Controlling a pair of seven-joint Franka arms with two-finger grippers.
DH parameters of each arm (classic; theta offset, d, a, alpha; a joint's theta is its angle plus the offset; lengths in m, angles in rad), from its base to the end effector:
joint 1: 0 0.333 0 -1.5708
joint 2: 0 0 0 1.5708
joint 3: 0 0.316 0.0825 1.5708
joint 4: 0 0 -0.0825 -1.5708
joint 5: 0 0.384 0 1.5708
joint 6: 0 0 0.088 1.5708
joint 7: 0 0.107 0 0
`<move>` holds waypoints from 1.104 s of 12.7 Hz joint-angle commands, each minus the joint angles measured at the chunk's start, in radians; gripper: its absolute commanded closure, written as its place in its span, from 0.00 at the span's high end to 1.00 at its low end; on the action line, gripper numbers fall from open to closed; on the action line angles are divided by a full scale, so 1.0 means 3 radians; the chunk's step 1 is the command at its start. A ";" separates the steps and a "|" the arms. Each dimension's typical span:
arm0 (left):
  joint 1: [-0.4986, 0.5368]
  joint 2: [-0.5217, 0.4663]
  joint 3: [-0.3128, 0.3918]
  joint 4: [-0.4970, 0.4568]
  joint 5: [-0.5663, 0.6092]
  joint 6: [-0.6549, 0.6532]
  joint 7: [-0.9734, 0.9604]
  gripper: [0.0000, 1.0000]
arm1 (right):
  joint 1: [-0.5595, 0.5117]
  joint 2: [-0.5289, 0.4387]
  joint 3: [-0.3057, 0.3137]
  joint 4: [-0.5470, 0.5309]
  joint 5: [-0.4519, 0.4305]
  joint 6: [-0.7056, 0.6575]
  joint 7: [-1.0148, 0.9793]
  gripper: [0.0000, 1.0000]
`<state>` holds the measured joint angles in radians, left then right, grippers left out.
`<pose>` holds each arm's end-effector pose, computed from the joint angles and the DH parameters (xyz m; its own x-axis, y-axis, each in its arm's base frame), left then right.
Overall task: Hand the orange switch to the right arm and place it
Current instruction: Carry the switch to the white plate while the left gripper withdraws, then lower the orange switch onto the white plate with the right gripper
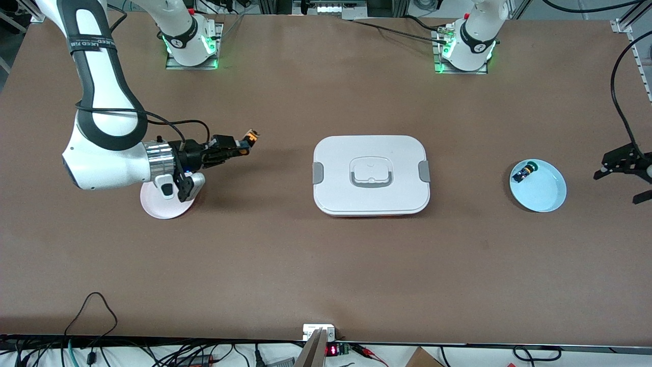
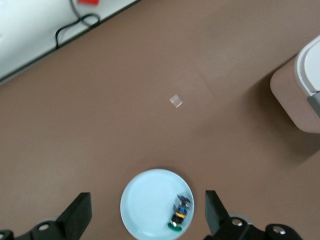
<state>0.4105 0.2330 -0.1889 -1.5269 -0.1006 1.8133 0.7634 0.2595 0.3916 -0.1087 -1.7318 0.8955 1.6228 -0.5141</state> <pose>0.6224 0.1438 0.5312 0.8646 -0.4832 0.1378 -0.4947 -0.8667 0.0643 0.5924 0.1769 0.3567 0.9023 0.4156 -0.1148 0.1651 -0.5790 -0.7984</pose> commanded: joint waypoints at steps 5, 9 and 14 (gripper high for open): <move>-0.0386 -0.0255 -0.0050 0.0171 0.0555 -0.0848 -0.1893 1.00 | -0.0205 -0.0032 0.0035 -0.0031 -0.1046 -0.0005 -0.0638 0.17; -0.0448 -0.0311 -0.0050 0.0156 0.0565 -0.0921 -0.2064 1.00 | -0.0404 -0.0032 0.0147 -0.0031 -0.1684 0.0123 -0.0970 0.17; -0.0448 -0.0291 -0.0066 0.0156 0.0565 -0.0926 -0.2059 1.00 | -0.0614 -0.0027 0.0408 -0.0031 -0.2616 0.0531 -0.1343 0.17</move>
<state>0.2778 0.1488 -0.2037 -1.4841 0.0416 1.5498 0.1602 0.0982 0.3957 -0.0112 -1.7324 0.1726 1.7515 -0.8628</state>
